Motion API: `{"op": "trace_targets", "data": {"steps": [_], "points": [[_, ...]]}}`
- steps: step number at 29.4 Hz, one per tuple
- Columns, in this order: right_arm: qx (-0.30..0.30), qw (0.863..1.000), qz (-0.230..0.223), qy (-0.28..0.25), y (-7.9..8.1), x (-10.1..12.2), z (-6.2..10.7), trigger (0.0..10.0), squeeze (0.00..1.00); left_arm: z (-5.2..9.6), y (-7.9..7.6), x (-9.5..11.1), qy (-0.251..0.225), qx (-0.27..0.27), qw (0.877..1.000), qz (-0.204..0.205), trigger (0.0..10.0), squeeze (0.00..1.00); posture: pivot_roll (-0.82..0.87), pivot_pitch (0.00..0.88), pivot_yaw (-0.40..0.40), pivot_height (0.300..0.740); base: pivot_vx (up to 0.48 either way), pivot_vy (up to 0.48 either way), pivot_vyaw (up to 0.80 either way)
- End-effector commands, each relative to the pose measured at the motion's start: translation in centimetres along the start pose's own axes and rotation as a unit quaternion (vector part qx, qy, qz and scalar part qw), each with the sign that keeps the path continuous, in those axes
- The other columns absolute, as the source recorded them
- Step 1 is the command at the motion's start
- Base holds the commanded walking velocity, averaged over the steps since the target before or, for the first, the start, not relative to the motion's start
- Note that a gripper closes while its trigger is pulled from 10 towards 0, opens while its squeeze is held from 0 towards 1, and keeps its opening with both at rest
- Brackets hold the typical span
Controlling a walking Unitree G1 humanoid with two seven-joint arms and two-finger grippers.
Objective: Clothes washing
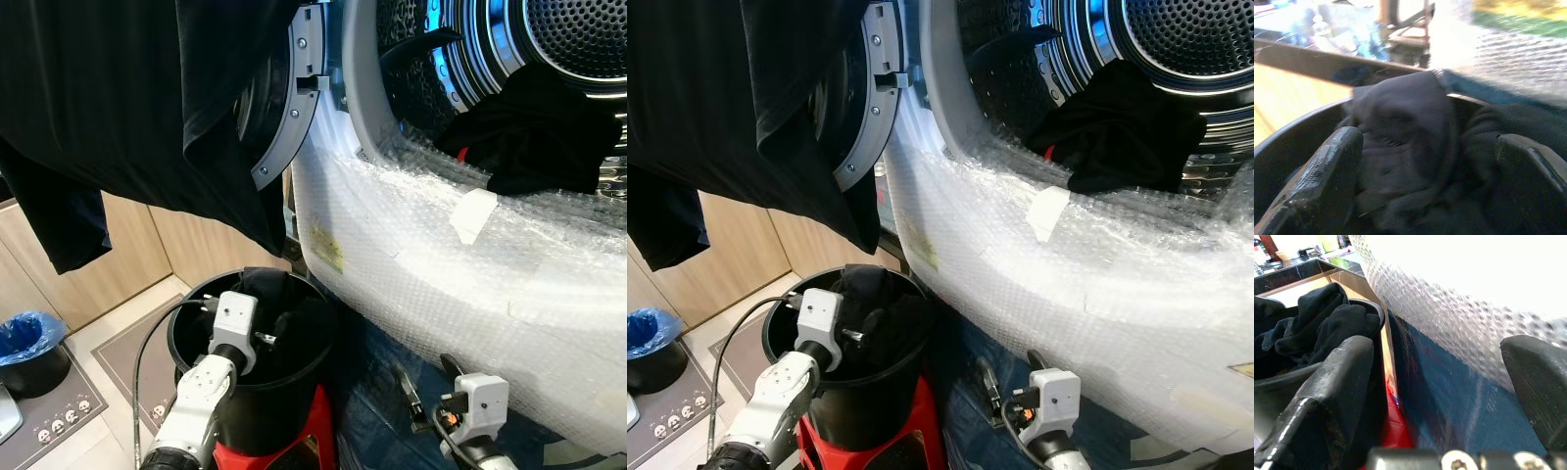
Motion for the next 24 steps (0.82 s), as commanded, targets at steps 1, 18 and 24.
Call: {"op": "trace_targets", "data": {"steps": [1, 18, 24], "points": [[0.001, 1.000, -0.006, -0.001, 0.2, 0.2, 0.1, 10.0, 0.00, -0.1, 0.9, 0.3, -0.007, 0.012, 1.000, 0.000, 10.0, 0.00, -0.11, 0.000, 0.018, 0.740, 0.000, 0.000, 0.00], [0.210, 0.973, -0.092, 0.004, 3.6, 6.9, 3.9, 10.0, 0.00, -1.0, 4.1, 1.5, 0.003, 0.011, 1.000, -0.006, 10.0, 0.00, -0.12, 0.091, -0.013, 0.740, 0.000, 0.000, 0.00], [0.267, 0.957, -0.115, 0.014, 4.8, 9.2, 6.2, 10.0, 0.00, -0.9, 5.1, 1.4, 0.018, 0.005, 1.000, -0.002, 10.0, 0.00, -0.14, 0.142, -0.022, 0.740, 0.000, 0.000, 0.00]]}}
Point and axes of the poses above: a point about 5 cm out from each wrist's last joint towards the gripper, its own z axis pointing back from the gripper into the wrist, its own x axis along the axis of the wrist's last joint, y = z × x, the point moved 1 cm from there along -z, pointing out of the wrist towards the gripper, and after that the axes turned 5 degrees about -z, right-handed, at the moved point
